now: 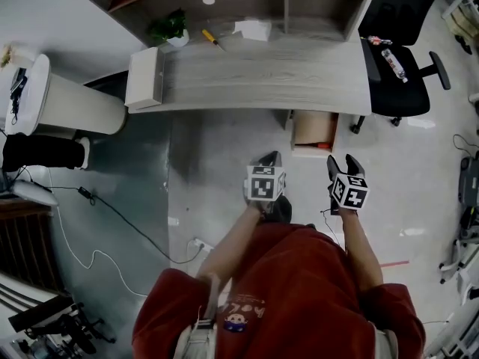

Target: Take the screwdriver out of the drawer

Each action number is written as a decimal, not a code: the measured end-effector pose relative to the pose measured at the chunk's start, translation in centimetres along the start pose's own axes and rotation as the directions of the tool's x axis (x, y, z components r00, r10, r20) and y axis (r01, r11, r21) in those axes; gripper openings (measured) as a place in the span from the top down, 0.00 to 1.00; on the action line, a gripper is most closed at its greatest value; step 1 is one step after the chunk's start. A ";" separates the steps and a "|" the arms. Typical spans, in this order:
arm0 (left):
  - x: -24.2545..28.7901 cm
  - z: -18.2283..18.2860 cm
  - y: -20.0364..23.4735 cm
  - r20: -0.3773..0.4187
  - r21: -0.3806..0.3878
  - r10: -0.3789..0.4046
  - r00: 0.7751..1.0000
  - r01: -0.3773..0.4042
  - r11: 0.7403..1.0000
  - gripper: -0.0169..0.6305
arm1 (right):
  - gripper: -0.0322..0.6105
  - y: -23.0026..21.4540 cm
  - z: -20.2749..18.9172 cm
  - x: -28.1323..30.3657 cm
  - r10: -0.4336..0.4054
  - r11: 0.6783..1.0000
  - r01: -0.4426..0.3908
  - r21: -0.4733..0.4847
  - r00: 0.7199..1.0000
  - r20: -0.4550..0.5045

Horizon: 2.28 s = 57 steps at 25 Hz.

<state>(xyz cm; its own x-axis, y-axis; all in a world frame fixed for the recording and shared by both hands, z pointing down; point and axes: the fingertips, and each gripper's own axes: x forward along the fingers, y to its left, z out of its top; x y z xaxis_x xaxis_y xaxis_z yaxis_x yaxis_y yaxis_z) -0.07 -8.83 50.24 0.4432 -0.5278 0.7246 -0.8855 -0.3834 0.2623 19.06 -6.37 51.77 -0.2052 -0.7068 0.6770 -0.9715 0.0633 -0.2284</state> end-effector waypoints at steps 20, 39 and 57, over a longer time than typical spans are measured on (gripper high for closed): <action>4.9 2.3 5.2 -0.068 0.038 -0.070 0.995 0.073 0.997 0.97 | 0.57 1.1 0.7 7.6 -0.032 0.999 0.030 -0.020 0.996 -0.085; 10.2 -3.2 6.5 -0.151 -0.054 -0.040 0.988 0.032 0.998 0.97 | 0.57 -2.2 -6.4 16.6 -0.014 0.813 -0.233 -0.534 0.908 -0.418; 14.7 -7.6 8.8 -0.184 -0.132 -0.050 0.982 0.025 0.991 0.97 | 0.58 -3.7 -13.0 23.5 -0.153 0.530 -0.488 -0.694 0.750 -0.644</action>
<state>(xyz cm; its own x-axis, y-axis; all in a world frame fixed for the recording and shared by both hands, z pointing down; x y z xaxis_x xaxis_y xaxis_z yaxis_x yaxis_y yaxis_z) -2.41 -14.21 68.01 0.4532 -0.3593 0.8158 -0.8847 -0.2933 0.3623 16.29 -14.07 77.56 -0.0817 -0.0859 0.9930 -0.4968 0.8672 0.0342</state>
